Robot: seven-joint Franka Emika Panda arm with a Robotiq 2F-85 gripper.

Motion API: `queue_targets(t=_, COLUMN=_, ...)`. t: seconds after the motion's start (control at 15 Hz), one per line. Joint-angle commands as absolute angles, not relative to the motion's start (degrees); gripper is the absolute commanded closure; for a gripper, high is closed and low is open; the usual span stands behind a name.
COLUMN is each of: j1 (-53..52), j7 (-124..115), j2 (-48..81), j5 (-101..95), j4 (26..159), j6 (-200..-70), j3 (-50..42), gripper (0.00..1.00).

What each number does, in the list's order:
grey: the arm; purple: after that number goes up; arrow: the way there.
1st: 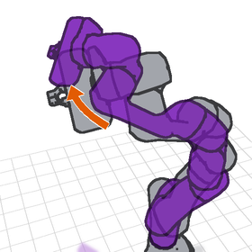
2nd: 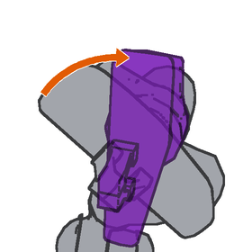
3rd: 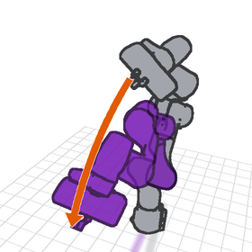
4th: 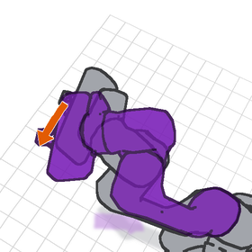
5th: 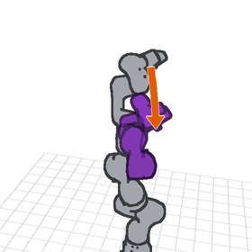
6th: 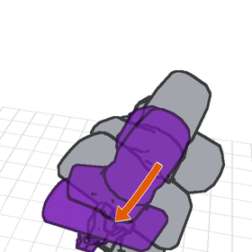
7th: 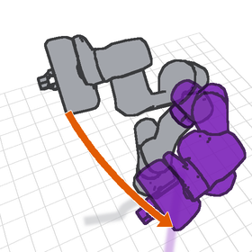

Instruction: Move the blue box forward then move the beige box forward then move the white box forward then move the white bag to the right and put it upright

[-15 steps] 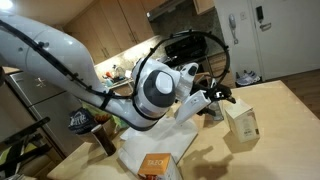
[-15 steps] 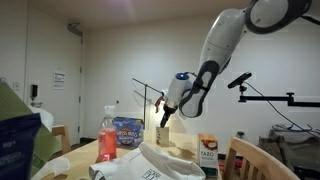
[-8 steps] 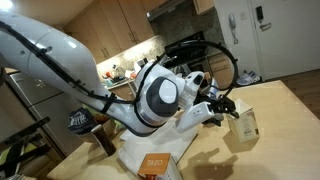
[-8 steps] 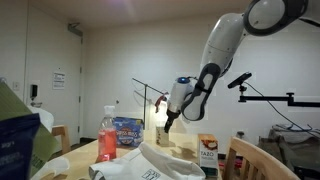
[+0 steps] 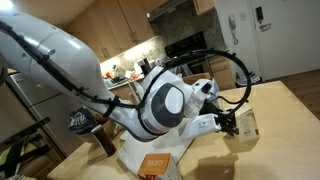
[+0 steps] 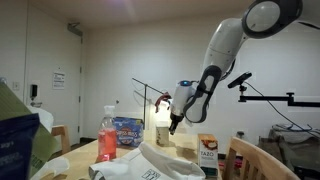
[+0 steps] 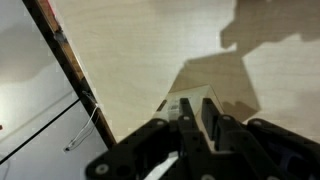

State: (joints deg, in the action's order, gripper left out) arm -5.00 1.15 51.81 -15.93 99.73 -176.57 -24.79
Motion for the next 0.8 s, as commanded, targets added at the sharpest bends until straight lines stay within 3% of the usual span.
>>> queue_targets(t=0.0, j1=-3.03, j7=1.96, j2=52.05, j5=-14.73, j4=97.75, j6=-172.17, j3=-23.11, gripper=1.0)
queue_targets(t=0.73, j1=-1.8, j7=-0.09, j2=59.74, j5=-15.76, j4=81.4, j6=-163.29, j3=-22.17, gripper=1.0)
